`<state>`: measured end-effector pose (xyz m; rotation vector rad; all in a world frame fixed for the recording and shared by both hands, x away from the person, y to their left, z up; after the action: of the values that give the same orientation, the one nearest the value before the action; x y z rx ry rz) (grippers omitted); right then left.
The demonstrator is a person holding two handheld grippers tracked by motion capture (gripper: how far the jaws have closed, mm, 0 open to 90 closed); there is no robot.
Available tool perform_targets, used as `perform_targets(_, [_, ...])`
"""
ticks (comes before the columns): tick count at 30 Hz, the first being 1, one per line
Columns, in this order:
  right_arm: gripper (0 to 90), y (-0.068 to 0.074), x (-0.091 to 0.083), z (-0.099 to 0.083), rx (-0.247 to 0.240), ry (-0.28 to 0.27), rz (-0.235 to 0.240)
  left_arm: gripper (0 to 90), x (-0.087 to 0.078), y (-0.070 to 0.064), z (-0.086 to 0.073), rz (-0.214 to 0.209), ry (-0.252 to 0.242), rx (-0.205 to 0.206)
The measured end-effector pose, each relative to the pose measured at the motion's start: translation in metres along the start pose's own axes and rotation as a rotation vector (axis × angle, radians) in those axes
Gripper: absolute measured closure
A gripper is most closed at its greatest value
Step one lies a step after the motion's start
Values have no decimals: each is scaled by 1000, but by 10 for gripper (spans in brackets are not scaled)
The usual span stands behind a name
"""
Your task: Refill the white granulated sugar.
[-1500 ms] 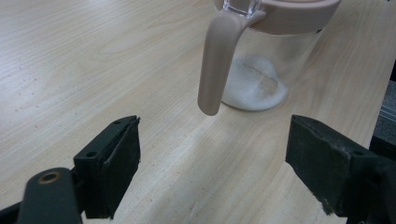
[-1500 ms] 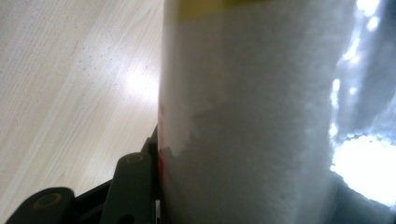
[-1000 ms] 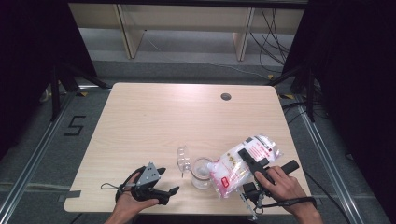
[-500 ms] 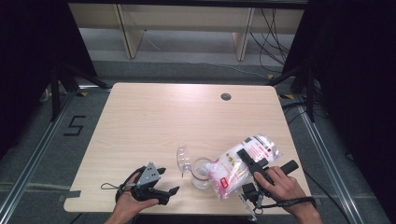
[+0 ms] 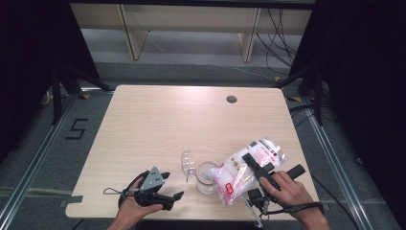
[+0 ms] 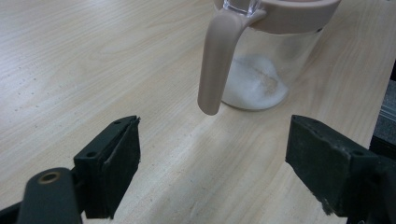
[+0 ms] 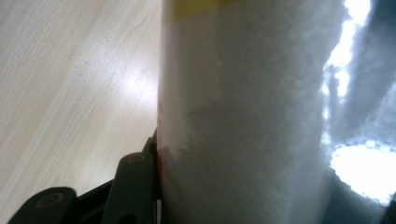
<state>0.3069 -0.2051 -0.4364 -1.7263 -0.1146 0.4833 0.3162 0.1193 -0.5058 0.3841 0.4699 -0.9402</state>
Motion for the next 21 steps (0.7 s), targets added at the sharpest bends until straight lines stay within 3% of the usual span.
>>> perform_targets(1, [560,-3,1,1,-33,-15,-5,175,0,0,0,0,0,0])
perform_targets(4, [561,-1,0,0,-2,-9,-15,175,0,0,0,-3,-2,-2])
perform_targets(11, [562,-2,0,1,-19,-12,-11,175,0,2,0,-5,6,11])
perform_targets(12, [562,-2,0,1,-11,-10,-16,175,1,-1,0,-9,-18,-14])
perform_targets(14, [562,-3,-1,1,-20,-2,-7,175,1,-1,0,-9,-17,-16])
perform_targets(20, [563,-3,-1,2,-29,-16,-12,175,1,0,0,-7,-8,-7])
perform_targets(21, [563,-3,-1,2,-31,-13,-13,175,0,2,0,-5,7,13])
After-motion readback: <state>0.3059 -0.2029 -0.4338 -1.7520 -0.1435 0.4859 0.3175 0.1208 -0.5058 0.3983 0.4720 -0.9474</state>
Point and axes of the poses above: each handheld gripper's, and its own axes: x roughly forward along the jaws, z roughly out of its top, y roughly to its left, the point moved 2 cm from there along x, roughly forward along the jaws, and after that the axes turned 12 degrees about x, right-handed, at the moved point
